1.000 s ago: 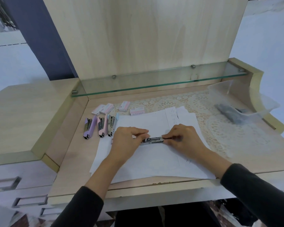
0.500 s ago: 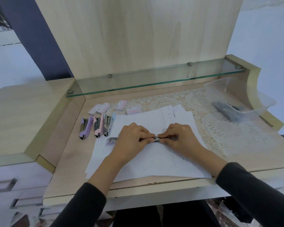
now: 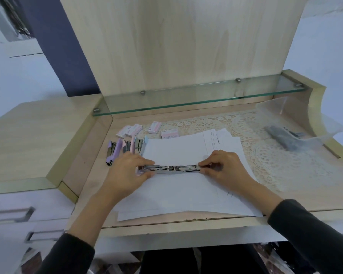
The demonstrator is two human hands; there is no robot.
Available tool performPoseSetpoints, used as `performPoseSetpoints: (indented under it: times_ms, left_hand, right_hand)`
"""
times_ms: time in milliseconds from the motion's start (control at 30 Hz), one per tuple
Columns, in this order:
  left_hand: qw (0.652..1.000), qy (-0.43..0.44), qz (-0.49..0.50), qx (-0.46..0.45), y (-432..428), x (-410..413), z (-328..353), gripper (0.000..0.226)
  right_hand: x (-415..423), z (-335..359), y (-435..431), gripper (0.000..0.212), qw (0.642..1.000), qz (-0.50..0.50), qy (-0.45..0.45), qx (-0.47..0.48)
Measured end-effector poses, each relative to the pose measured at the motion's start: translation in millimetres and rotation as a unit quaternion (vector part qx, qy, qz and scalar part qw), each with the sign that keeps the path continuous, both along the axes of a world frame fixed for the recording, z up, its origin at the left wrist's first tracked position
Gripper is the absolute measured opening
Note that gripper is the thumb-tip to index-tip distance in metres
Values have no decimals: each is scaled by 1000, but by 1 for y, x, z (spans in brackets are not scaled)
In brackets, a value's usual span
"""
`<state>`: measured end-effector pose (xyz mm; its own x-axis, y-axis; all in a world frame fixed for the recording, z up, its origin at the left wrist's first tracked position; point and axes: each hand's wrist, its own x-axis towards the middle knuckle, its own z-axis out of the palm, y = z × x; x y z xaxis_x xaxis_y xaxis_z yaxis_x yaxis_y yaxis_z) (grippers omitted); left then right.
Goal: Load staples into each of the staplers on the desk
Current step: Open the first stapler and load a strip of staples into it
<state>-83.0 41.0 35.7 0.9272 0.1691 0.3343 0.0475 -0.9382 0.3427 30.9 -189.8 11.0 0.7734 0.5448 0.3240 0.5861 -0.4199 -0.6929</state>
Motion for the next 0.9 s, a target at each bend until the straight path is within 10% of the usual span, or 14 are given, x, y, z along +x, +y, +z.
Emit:
performPoseSetpoints:
  times_ms: [500,700,900]
  left_hand:
    - [943,-113,-28,-311,-37,13,28,43]
    - [969,-106,-82,-205,-62,29,12,11]
    - [991,-46,-111,-55,-62,31,-7,41]
  right_hand:
    - [-3,1,0,16,1000,-5,4,-18]
    - [-13,4,8,10,997,-7,-25,-69]
    - [-15,2,4,25,998,-33,53,11]
